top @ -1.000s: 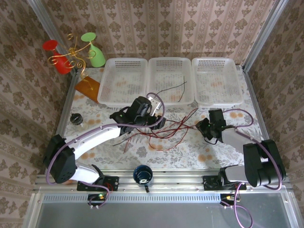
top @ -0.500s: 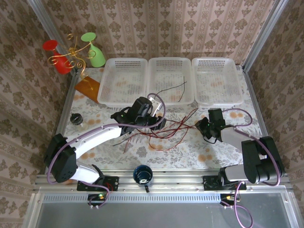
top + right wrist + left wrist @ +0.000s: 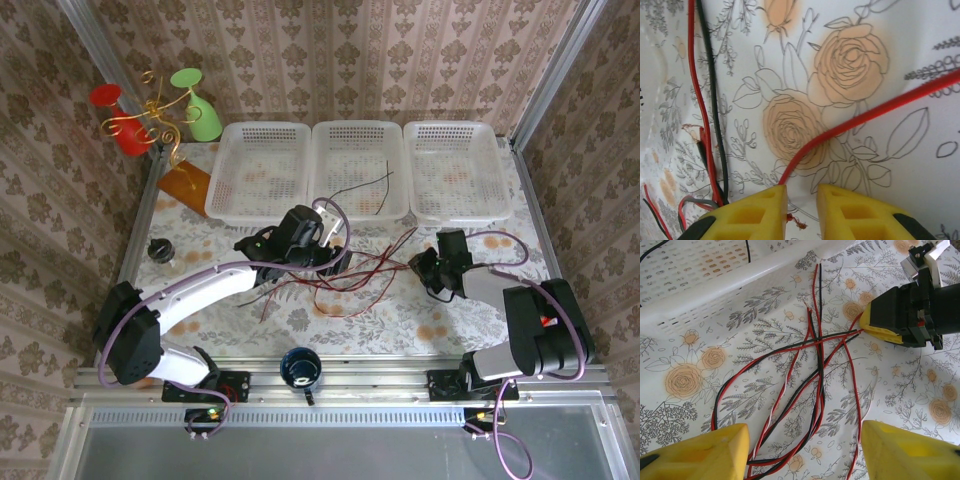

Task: Untangle the cables
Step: Untie the cable.

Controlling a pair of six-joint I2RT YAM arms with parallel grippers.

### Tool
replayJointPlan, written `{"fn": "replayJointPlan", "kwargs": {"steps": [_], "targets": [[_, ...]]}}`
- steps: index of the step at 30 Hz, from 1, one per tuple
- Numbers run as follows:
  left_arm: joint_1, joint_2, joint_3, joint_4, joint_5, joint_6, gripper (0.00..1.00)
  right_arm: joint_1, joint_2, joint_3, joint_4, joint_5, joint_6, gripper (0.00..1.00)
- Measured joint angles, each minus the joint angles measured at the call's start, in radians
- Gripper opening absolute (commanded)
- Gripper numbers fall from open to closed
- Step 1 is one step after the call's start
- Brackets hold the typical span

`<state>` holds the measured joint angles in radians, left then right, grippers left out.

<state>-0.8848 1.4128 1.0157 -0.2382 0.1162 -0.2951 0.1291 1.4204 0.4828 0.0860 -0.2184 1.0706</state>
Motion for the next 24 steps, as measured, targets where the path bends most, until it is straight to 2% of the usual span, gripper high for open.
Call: {"fn": "replayJointPlan", "kwargs": {"steps": [13, 24], "targets": [[-0.004, 0.0, 0.0, 0.0, -0.011, 0.003, 0.61, 0.0, 0.001, 0.0, 0.015, -0.014, 0.004, 0.0], [-0.019, -0.004, -0.001, 0.011, 0.005, 0.101, 0.63, 0.0, -0.242, 0.0, -0.084, -0.022, -0.001, 0.0]]}}
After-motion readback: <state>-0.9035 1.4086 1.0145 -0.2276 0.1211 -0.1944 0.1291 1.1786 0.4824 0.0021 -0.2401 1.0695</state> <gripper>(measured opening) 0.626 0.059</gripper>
